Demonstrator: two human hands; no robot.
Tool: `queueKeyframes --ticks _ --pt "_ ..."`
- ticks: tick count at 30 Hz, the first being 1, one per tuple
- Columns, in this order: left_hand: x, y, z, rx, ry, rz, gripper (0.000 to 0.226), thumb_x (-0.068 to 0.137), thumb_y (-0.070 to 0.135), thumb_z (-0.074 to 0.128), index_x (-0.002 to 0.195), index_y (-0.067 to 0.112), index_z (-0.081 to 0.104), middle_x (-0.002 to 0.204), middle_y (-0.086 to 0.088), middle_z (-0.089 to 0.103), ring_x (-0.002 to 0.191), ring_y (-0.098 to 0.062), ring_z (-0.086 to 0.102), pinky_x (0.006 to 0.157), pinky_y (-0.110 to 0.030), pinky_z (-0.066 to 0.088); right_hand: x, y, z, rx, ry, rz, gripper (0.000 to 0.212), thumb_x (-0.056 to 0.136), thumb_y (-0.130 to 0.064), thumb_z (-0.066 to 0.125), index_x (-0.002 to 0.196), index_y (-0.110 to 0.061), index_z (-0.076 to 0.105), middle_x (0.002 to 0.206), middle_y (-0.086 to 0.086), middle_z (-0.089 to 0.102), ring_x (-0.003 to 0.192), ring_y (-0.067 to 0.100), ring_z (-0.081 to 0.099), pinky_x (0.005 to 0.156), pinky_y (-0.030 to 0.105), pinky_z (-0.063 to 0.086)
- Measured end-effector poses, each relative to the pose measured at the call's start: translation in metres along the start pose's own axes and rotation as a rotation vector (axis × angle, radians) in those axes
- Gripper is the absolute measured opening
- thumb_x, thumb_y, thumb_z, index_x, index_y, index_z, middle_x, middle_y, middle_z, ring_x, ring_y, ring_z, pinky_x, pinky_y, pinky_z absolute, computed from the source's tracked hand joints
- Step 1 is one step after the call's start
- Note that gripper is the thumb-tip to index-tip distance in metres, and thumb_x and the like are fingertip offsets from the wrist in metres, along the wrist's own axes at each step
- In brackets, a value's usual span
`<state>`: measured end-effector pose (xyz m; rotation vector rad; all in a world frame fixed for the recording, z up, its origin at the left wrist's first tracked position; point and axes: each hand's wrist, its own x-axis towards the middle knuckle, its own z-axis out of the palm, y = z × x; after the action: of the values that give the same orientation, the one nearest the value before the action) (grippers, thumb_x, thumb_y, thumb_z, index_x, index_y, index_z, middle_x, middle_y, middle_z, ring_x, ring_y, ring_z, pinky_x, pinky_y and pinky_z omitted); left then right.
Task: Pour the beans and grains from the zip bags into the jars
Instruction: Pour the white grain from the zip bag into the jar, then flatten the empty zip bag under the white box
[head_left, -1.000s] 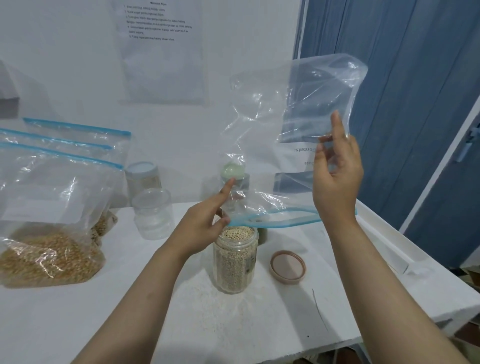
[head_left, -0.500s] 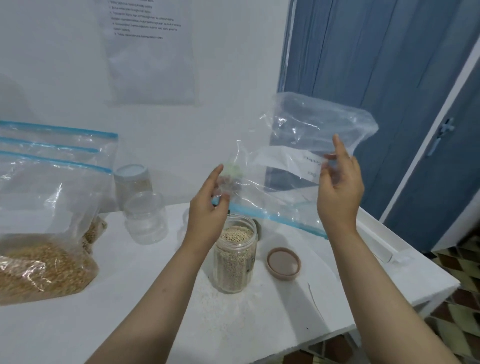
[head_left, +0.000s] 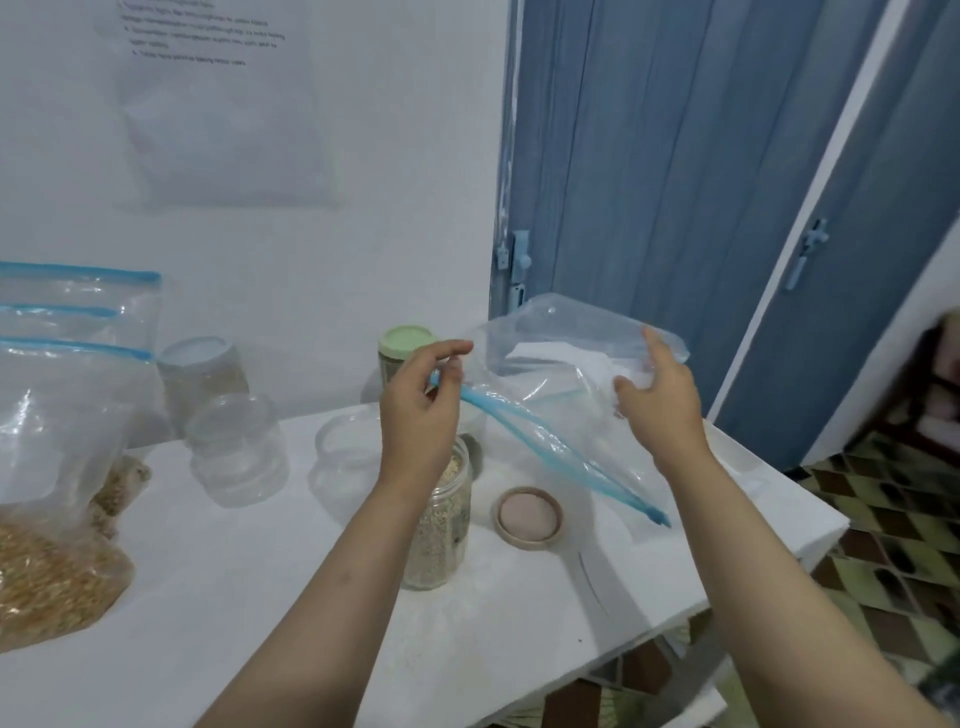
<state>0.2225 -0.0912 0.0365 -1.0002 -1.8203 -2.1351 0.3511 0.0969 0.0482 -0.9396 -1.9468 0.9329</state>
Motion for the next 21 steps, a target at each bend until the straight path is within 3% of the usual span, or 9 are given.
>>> queueKeyframes --ticks 2,5,8,12,13,16,19,21 --pt "-0.003 0.002 0.016 -0.139 -0.048 -0.056 0.022 0.095 0.015 0.054 0.1 0.03 0.07 0.105 0.01 0.07 0.098 -0.009 0.063 0.092 -0.032 0.051 0.007 0.013 -0.008 0.042 -0.072 0.051 0.066 0.097 -0.008 0.056 0.153 -0.034 0.034 0.133 0.005 0.048 0.068 0.017 0.063 0.05 0.012 0.042" --pt "-0.006 0.004 0.047 -0.273 -0.166 -0.053 0.033 0.088 0.005 0.048 0.11 0.024 0.064 0.11 0.003 0.068 0.108 -0.009 0.063 0.099 -0.03 0.05 0.025 0.039 -0.025 0.121 -0.133 0.156 0.057 0.095 -0.009 0.058 0.147 -0.029 0.046 0.117 0.004 0.055 0.058 0.012 0.062 0.051 0.009 0.044" --pt "-0.008 -0.001 0.081 -0.096 -0.199 0.043 0.04 0.093 -0.002 0.059 0.118 0.029 0.06 0.111 0.009 0.067 0.102 -0.004 0.063 0.089 -0.019 0.049 0.045 0.06 -0.048 0.106 -0.271 0.201 0.037 0.099 -0.018 0.058 0.136 -0.022 0.059 0.094 0.003 0.061 0.056 0.01 0.056 0.054 0.017 0.046" --pt "0.001 -0.011 0.122 0.227 0.025 0.083 0.029 0.095 0.025 0.065 0.122 0.035 0.062 0.09 0.02 0.057 0.082 0.002 0.051 0.074 -0.008 0.038 0.067 0.088 -0.086 0.07 -0.52 0.114 0.028 0.104 -0.039 0.047 0.118 -0.03 0.07 0.079 -0.004 0.067 0.064 0.006 0.056 0.06 0.016 0.049" --pt "0.005 -0.013 0.129 0.294 0.087 0.094 0.029 0.095 0.03 0.065 0.123 0.037 0.062 0.089 0.018 0.056 0.083 0.0 0.049 0.074 -0.01 0.038 0.074 0.098 -0.093 0.024 -0.547 0.061 0.031 0.103 -0.045 0.045 0.108 -0.035 0.074 0.081 -0.003 0.069 0.074 0.006 0.058 0.068 0.018 0.049" --pt "0.025 -0.022 0.145 0.393 0.258 0.094 0.033 0.095 0.031 0.064 0.127 0.034 0.059 0.091 0.004 0.062 0.087 -0.012 0.053 0.075 -0.024 0.042 0.087 0.117 -0.11 0.07 -0.559 0.053 0.041 0.101 -0.059 0.034 0.09 -0.048 0.071 0.122 -0.019 0.059 0.118 0.007 0.051 0.098 0.028 0.033" --pt "0.038 -0.02 0.157 0.409 0.424 0.05 0.035 0.094 0.026 0.064 0.128 0.03 0.06 0.09 0.003 0.063 0.085 -0.014 0.057 0.077 -0.026 0.045 0.092 0.132 -0.114 0.231 -0.602 -0.096 0.069 0.086 -0.083 0.011 0.111 -0.051 0.067 0.13 -0.024 0.053 0.121 0.001 0.048 0.11 0.026 0.028" --pt "0.044 -0.015 0.164 0.433 0.491 0.042 0.033 0.093 0.025 0.065 0.126 0.029 0.062 0.089 0.0 0.066 0.083 -0.016 0.06 0.074 -0.017 0.044 0.093 0.139 -0.108 0.226 -0.665 -0.277 0.093 0.069 -0.099 0.017 0.137 -0.045 0.051 0.145 -0.026 0.042 0.13 -0.007 0.04 0.108 0.01 0.024"
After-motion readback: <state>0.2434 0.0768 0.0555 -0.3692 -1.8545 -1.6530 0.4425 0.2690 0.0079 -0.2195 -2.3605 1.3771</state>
